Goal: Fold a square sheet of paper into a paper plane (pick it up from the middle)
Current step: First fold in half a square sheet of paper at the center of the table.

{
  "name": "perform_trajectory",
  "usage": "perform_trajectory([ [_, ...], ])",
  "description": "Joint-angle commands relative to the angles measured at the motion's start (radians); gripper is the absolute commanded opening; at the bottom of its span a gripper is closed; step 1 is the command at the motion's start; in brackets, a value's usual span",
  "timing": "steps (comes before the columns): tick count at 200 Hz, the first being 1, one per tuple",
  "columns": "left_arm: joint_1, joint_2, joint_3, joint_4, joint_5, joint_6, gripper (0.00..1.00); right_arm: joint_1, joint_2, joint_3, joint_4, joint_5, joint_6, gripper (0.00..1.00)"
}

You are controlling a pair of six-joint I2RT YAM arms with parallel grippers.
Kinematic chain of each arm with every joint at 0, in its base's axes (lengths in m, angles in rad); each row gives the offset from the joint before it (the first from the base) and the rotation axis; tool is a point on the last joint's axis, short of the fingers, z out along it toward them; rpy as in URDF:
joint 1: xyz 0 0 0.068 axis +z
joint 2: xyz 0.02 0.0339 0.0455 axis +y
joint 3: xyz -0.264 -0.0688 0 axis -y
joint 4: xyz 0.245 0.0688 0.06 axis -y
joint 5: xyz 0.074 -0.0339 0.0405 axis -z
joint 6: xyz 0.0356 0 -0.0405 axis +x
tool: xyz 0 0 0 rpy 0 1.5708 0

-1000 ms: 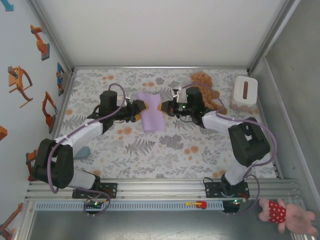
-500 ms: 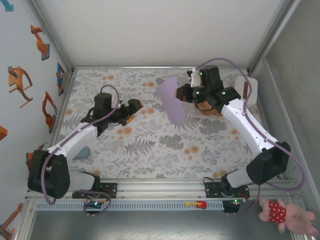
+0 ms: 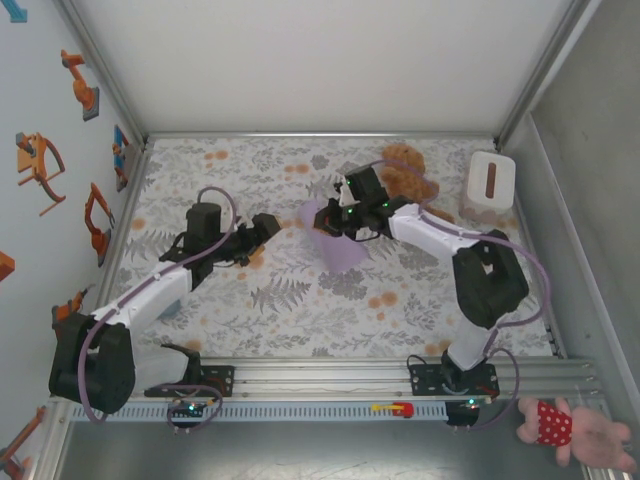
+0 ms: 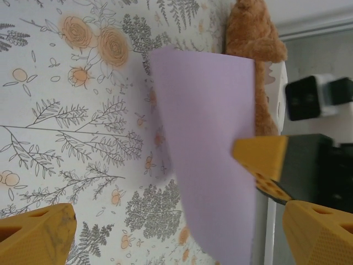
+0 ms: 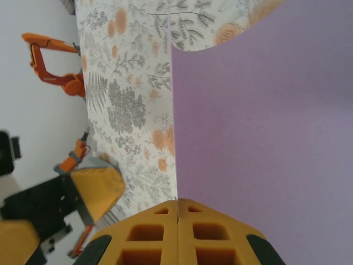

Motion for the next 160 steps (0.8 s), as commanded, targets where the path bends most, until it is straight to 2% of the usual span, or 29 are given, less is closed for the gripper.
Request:
perform_trajectory([
  [1,-0.024,0.005,-0.009,-0.011,-0.015,0.007,0.96,-0.007,0.021,-0.021,0.262,-0.060,0.148,0.00],
  [40,-0.107,0.113,0.067,-0.101,-0.077,0.058,1.00,-0.048,0.093,-0.069,0.327,-0.065,0.149,0.00],
  [70,-0.161,0.213,0.133,-0.138,-0.134,0.058,0.93,-0.073,0.154,-0.058,0.287,-0.076,0.076,0.00],
  [102,-0.168,0.297,0.167,-0.128,-0.163,0.036,0.87,-0.073,0.196,-0.024,0.211,-0.075,-0.022,0.00],
  [160,-0.186,0.441,0.266,-0.146,-0.160,0.040,0.70,-0.073,0.222,-0.010,0.179,-0.065,-0.105,0.00],
])
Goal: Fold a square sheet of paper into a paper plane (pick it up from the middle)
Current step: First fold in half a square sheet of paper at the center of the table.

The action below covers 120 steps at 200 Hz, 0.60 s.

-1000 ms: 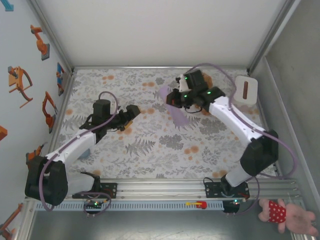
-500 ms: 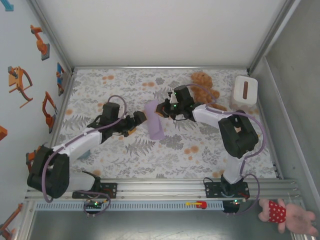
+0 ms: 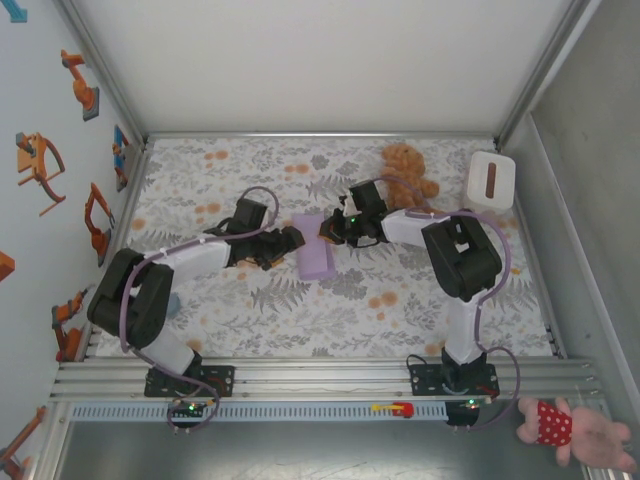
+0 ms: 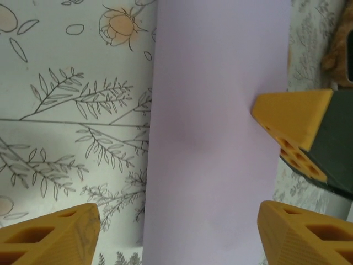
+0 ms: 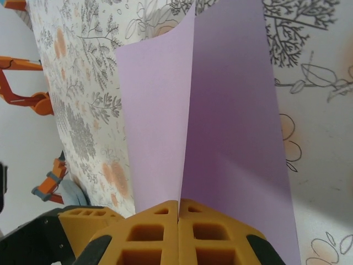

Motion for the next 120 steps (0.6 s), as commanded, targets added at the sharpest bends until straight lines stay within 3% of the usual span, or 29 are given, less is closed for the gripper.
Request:
perform_trajectory([
  [1,-0.017,0.047,0.057,-0.030,-0.006,0.008,0.70,0.003,0.011,0.037,-0.020,-0.010,-0.064,0.00],
  [97,-0.039,0.182,0.156,-0.119,-0.092,-0.008,0.49,-0.007,0.044,0.058,-0.019,-0.038,-0.091,0.00],
  [120,-0.042,0.212,0.177,-0.153,-0.111,-0.017,0.44,-0.008,0.043,0.065,-0.052,-0.025,-0.106,0.08],
])
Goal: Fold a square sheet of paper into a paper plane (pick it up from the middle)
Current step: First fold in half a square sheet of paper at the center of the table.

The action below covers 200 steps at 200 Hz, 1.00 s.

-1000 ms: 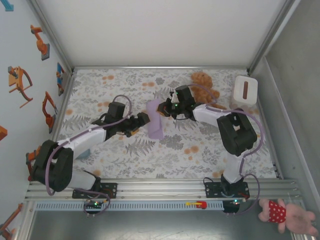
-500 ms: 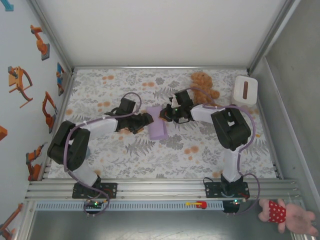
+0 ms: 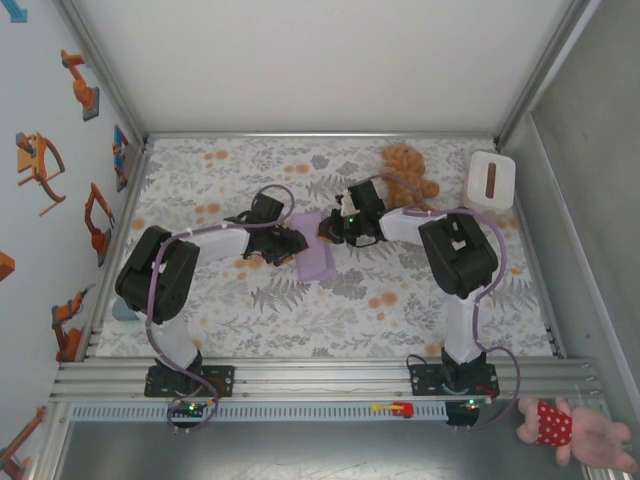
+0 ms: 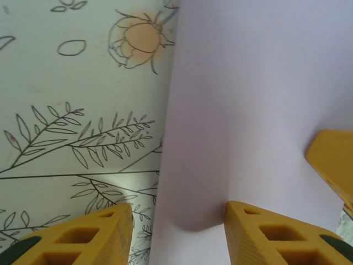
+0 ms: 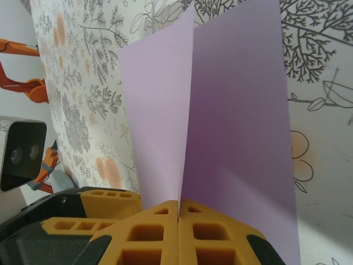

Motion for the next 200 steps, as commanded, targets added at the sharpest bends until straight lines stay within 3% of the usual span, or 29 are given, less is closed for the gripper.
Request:
perform_trajectory([
  [1,-0.004,0.028,0.034,-0.066,-0.033,-0.013,0.44,-0.009,0.008,0.040,-0.048,-0.002,-0.037,0.09],
  [49,-0.024,0.096,0.081,-0.204,-0.114,-0.028,0.42,-0.046,-0.095,0.028,-0.175,0.137,-0.105,0.33],
  [89,-0.045,0.171,0.122,-0.285,-0.144,-0.050,0.42,-0.070,-0.167,0.003,-0.252,0.232,-0.166,0.34],
  [129,-0.061,0.217,0.149,-0.367,-0.187,-0.079,0.43,-0.070,-0.179,-0.003,-0.275,0.232,-0.194,0.34],
  [200,-0.070,0.318,0.209,-0.433,-0.167,-0.103,0.46,-0.072,-0.166,-0.003,-0.278,0.207,-0.221,0.34],
])
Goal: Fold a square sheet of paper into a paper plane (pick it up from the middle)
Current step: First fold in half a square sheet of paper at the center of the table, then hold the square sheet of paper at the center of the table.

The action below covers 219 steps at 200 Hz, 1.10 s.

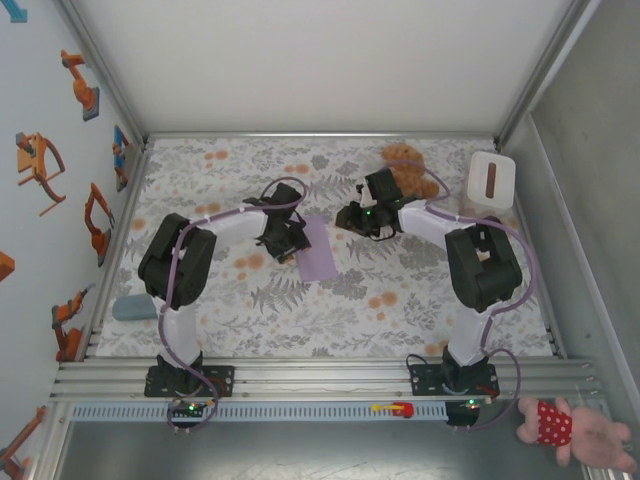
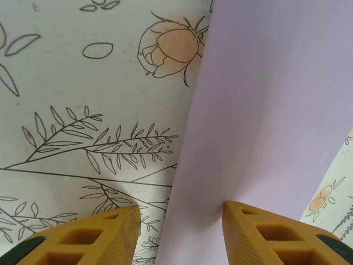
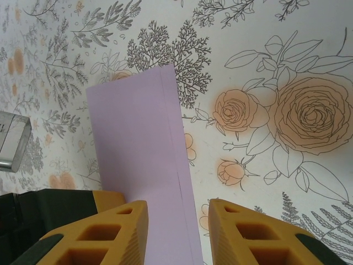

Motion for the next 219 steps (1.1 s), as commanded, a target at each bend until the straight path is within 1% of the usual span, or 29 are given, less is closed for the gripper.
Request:
perform_trajectory([
  [1,-0.021,0.157,-0.061,-0.090,-0.035,-0.022,0.47,0.000,-0.003,-0.012,-0.021,-0.004,-0.034,0.34],
  [78,-0.038,0.260,-0.014,-0.141,-0.007,0.005,0.48,-0.018,-0.011,-0.026,-0.032,-0.025,-0.069,0.34],
  [118,-0.039,0.293,0.007,-0.163,-0.003,0.040,0.50,-0.030,-0.005,-0.024,-0.040,-0.040,-0.081,0.34],
  [219,-0.040,0.354,0.039,-0.165,0.017,0.068,0.51,-0.030,-0.004,-0.028,-0.027,-0.067,-0.097,0.34],
])
